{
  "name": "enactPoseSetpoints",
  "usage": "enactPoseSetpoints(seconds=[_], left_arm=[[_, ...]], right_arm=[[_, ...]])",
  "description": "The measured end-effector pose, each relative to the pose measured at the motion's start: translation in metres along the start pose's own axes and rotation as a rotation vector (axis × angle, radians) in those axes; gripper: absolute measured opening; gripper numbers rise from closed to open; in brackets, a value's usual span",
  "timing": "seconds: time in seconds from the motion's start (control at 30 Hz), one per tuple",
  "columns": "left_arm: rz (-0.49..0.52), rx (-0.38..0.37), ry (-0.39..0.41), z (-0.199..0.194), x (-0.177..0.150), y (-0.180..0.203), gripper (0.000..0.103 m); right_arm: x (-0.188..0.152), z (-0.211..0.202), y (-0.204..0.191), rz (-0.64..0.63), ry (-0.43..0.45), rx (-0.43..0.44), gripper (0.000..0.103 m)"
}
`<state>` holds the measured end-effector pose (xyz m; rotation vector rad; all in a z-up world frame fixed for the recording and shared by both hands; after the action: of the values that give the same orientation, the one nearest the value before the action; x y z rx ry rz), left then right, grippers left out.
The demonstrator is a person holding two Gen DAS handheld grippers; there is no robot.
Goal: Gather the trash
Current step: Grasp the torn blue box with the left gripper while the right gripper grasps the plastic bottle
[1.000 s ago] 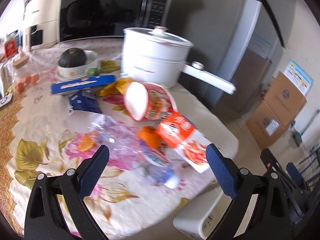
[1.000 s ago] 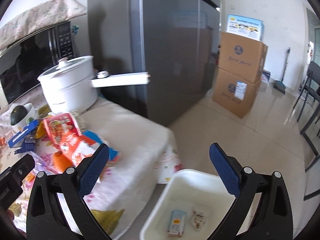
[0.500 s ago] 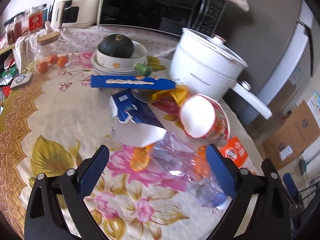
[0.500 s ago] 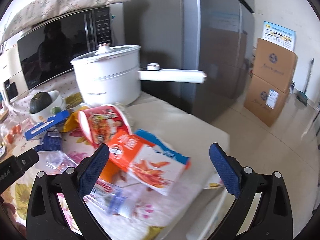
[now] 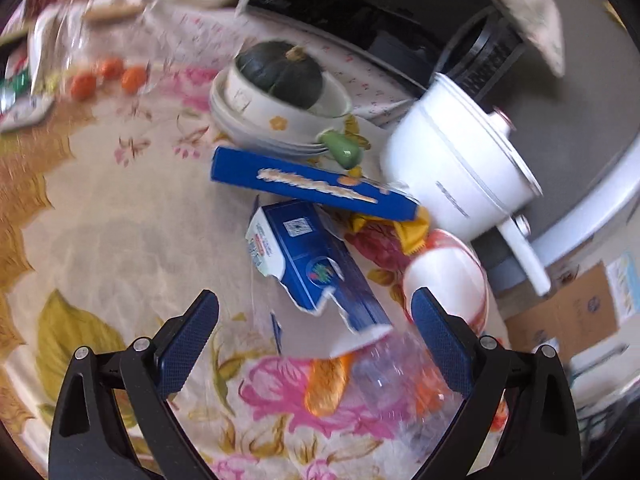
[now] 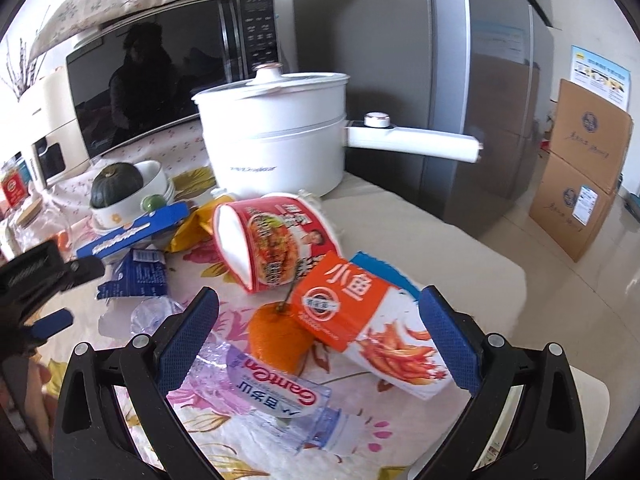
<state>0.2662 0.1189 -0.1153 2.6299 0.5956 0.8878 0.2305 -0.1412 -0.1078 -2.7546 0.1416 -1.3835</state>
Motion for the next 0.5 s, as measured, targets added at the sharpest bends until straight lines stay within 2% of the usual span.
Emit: enactPoseSetpoints(seconds=[0.1,0.17,0.37,0.47,0.5], left_arm=[[-0.113,-0.066,-0.075,0.024,0.004,-0.016,0.094],[-0.171,-0.096,-0.098,0.037,0.005,-0.023,0.094],[-0.235,-0.166,-0.121,0.056,0.008,-0.020,0.084],[-0.225,-0.162,-0.157,0.068,0.006,-0.015,0.066],[-0.222,-0.162,-0.169,0.072,0.007,-0.016,0.054]], right_arm=[[-0.003,0.004,-0.003,-0.034,-0.009,0.028,0.096],[-0.004,0.006,-0.006,-0.068,-0.015,0.052,0.096],[-0.008,0.008,-0.012,-0.186,-0.019,0.129,0.096],[-0.011,0.009,-0.018,-0.275,-0.030,0.183,0.096],[-0.012,0.009,-0.020,-0.298,-0.036,0.198,0.096]])
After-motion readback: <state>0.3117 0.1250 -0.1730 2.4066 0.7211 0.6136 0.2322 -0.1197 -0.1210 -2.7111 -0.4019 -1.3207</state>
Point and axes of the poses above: each gripper's, at about its wrist camera, not at the fingertips, and z roughly the way its jaws point, y to its right, x to its top, the point moved 1 cm from there along z, roughly the way its jaws point, and after that the axes turned 5 degrees about x, right-handed, at the moved point
